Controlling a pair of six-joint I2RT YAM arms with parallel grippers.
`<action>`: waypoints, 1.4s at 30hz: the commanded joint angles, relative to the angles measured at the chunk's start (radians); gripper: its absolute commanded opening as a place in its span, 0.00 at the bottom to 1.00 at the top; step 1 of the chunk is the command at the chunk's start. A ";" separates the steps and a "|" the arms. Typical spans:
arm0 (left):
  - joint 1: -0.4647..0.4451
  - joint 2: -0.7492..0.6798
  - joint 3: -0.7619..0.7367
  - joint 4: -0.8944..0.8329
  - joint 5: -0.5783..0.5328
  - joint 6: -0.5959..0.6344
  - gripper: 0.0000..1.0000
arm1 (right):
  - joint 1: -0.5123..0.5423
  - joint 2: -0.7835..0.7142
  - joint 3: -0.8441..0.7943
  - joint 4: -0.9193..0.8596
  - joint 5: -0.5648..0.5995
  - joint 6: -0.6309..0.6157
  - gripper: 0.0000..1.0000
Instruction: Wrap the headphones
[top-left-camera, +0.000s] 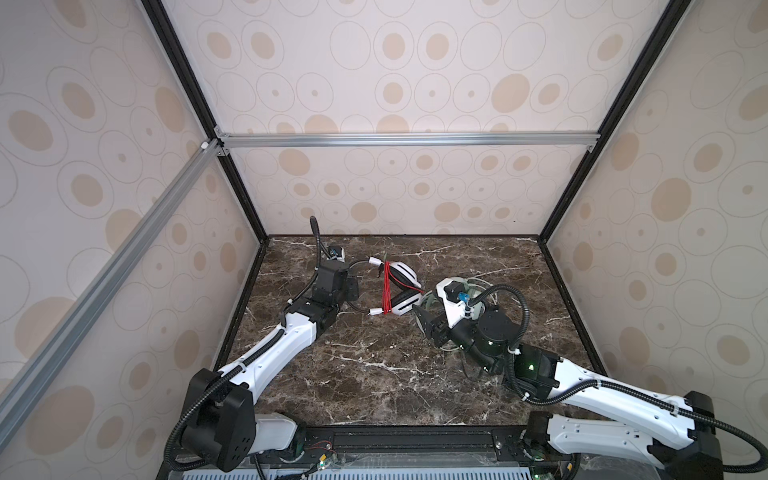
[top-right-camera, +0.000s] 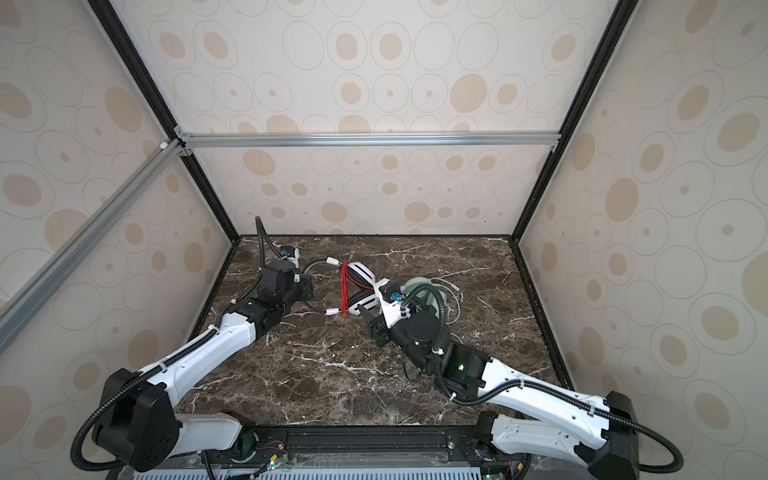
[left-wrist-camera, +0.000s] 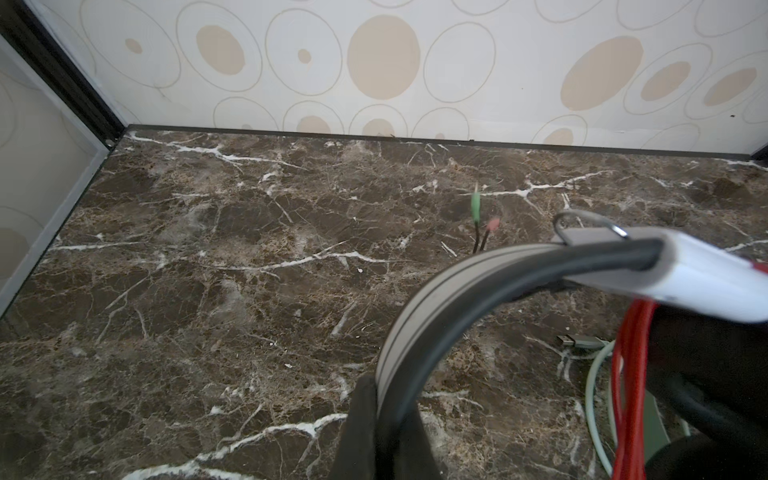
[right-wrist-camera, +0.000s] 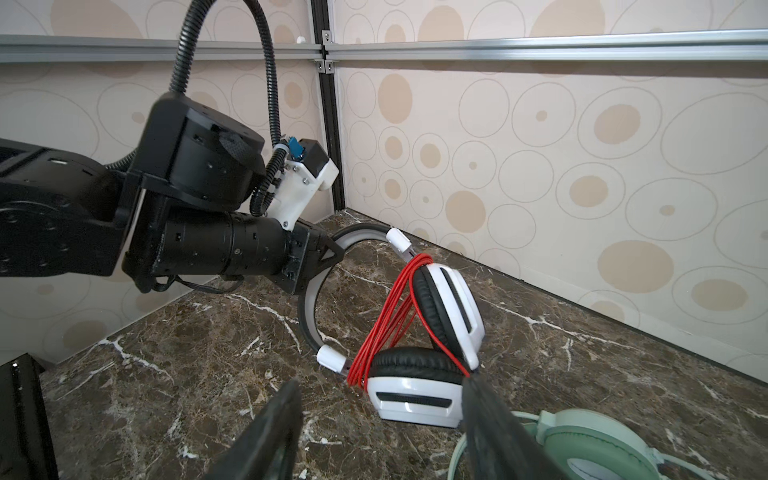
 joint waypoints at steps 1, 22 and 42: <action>0.009 -0.027 0.036 0.124 0.057 -0.026 0.00 | -0.031 -0.056 -0.045 0.018 -0.035 -0.028 0.65; 0.013 -0.113 0.397 -0.164 0.323 0.032 0.00 | -0.442 -0.300 -0.382 0.181 -0.394 0.099 0.67; 0.012 -0.120 0.623 -0.348 0.527 0.088 0.00 | -0.501 0.152 -0.077 0.339 -0.795 0.018 0.74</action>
